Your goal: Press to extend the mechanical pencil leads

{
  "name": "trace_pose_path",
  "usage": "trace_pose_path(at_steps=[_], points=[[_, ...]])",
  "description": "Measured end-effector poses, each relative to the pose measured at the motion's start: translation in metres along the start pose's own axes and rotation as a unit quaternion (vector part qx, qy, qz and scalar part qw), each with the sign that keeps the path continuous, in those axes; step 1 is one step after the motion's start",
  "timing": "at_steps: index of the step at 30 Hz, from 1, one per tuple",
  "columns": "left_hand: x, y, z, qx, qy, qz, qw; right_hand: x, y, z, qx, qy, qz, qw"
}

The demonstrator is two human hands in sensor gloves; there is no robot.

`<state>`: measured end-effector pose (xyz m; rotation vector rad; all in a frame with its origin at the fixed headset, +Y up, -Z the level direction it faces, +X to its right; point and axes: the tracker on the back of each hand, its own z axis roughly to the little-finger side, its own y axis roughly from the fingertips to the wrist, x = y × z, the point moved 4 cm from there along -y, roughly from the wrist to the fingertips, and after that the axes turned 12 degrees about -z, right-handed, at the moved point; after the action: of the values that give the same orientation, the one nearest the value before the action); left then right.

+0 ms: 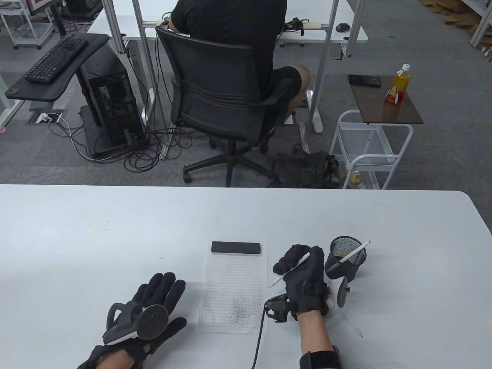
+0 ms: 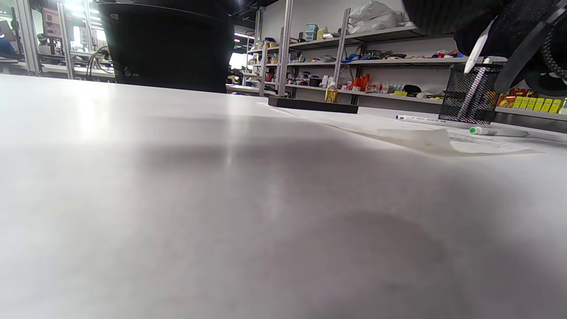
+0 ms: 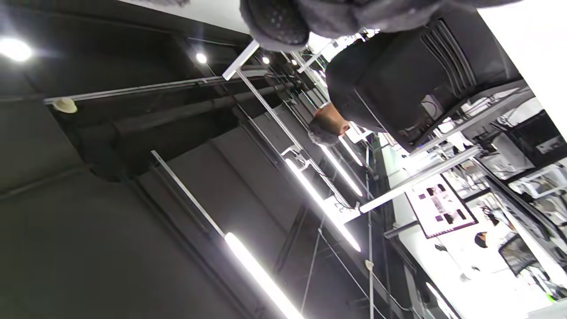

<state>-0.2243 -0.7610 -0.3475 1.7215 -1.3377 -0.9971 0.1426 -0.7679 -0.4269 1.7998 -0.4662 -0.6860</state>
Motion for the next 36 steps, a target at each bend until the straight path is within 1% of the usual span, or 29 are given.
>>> trace_pose_path(at_steps=[5,8,11,15,17,20,22,26,31,32,34,36], points=[[0.000,0.000,0.001,-0.001,0.000,-0.002,1.000,0.001,0.003,-0.006,0.010,-0.017,-0.014,1.000],[0.000,0.000,0.000,0.001,-0.001,-0.003,1.000,0.006,0.005,-0.010,0.024,-0.012,0.000,1.000],[-0.001,0.000,-0.001,0.002,0.001,-0.007,1.000,0.001,0.002,-0.010,0.033,-0.045,-0.037,0.998],[-0.001,0.000,0.000,0.003,0.001,-0.008,1.000,-0.005,0.001,-0.007,0.026,-0.035,-0.056,0.997],[-0.001,0.000,0.000,0.002,0.001,-0.008,1.000,-0.005,0.001,-0.006,0.023,-0.038,-0.047,0.998],[-0.002,0.000,0.000,0.003,0.000,-0.008,1.000,-0.004,0.001,-0.007,0.030,-0.024,-0.051,0.998],[-0.002,0.000,0.000,0.002,0.001,-0.009,1.000,-0.005,0.000,-0.006,0.045,-0.045,-0.061,0.996],[-0.002,0.000,0.000,0.002,0.000,-0.008,1.000,-0.007,0.000,-0.007,0.052,-0.038,-0.070,0.995],[-0.001,0.000,0.000,0.002,0.001,-0.007,1.000,-0.003,0.001,-0.005,0.043,-0.023,-0.054,0.997],[-0.001,0.000,-0.001,0.003,0.000,-0.006,1.000,-0.001,0.001,-0.004,0.045,-0.030,-0.047,0.997],[-0.001,0.000,-0.001,0.002,0.001,-0.006,1.000,-0.002,0.001,-0.003,0.052,-0.059,-0.055,0.995],[-0.001,0.000,-0.001,0.002,0.003,-0.007,1.000,-0.002,0.001,-0.003,0.054,-0.056,-0.052,0.996]])
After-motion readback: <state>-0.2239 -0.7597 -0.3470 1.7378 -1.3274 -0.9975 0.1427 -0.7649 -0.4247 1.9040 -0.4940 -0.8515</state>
